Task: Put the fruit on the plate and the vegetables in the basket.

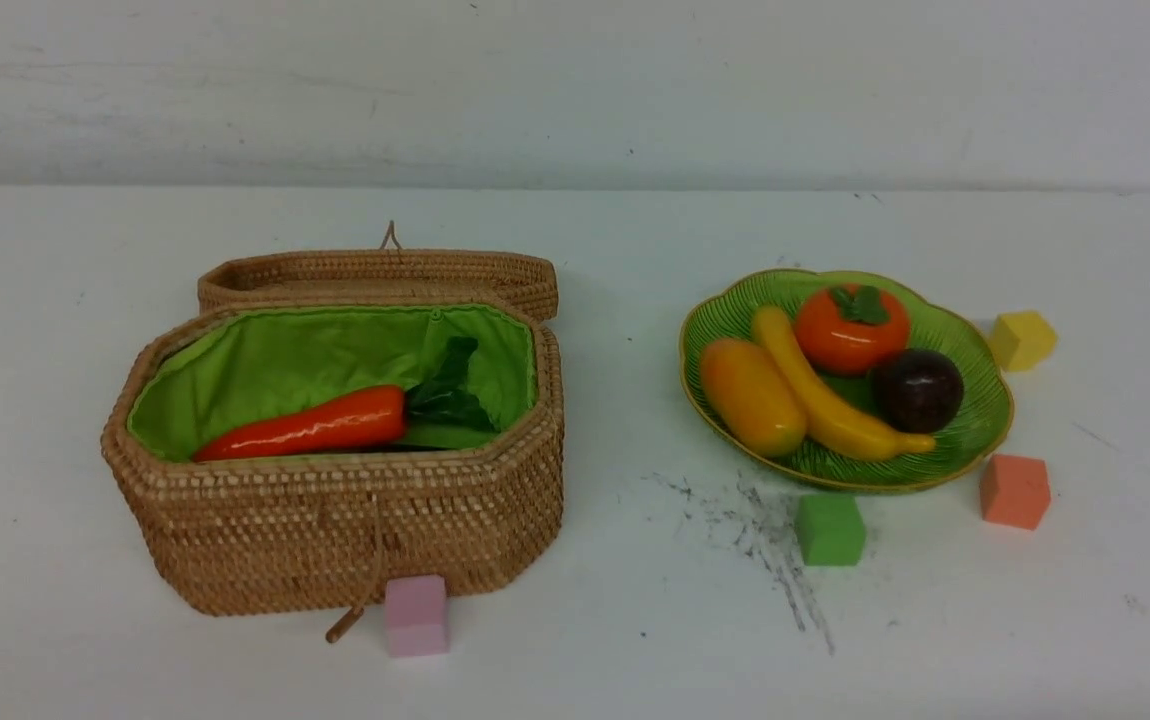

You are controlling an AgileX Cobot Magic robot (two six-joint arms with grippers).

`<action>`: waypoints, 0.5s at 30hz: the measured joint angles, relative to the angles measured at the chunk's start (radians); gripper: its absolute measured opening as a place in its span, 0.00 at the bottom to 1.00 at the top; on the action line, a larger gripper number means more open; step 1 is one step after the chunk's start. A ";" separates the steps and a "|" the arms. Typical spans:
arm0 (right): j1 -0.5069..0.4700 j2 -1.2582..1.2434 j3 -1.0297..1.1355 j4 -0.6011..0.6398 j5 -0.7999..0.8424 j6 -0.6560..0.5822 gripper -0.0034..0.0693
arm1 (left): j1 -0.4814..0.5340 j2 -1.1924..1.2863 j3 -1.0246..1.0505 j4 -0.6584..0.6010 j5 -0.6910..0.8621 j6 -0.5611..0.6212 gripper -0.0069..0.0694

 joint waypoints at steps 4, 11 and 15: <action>0.000 0.000 0.000 0.000 0.000 0.000 0.37 | 0.000 0.000 0.000 0.000 0.000 0.001 0.07; 0.000 0.000 0.000 0.000 0.000 0.000 0.37 | 0.000 0.000 0.005 0.033 -0.026 0.002 0.07; 0.000 0.000 0.000 0.000 0.000 0.000 0.37 | 0.000 0.002 0.067 0.131 -0.151 0.012 0.07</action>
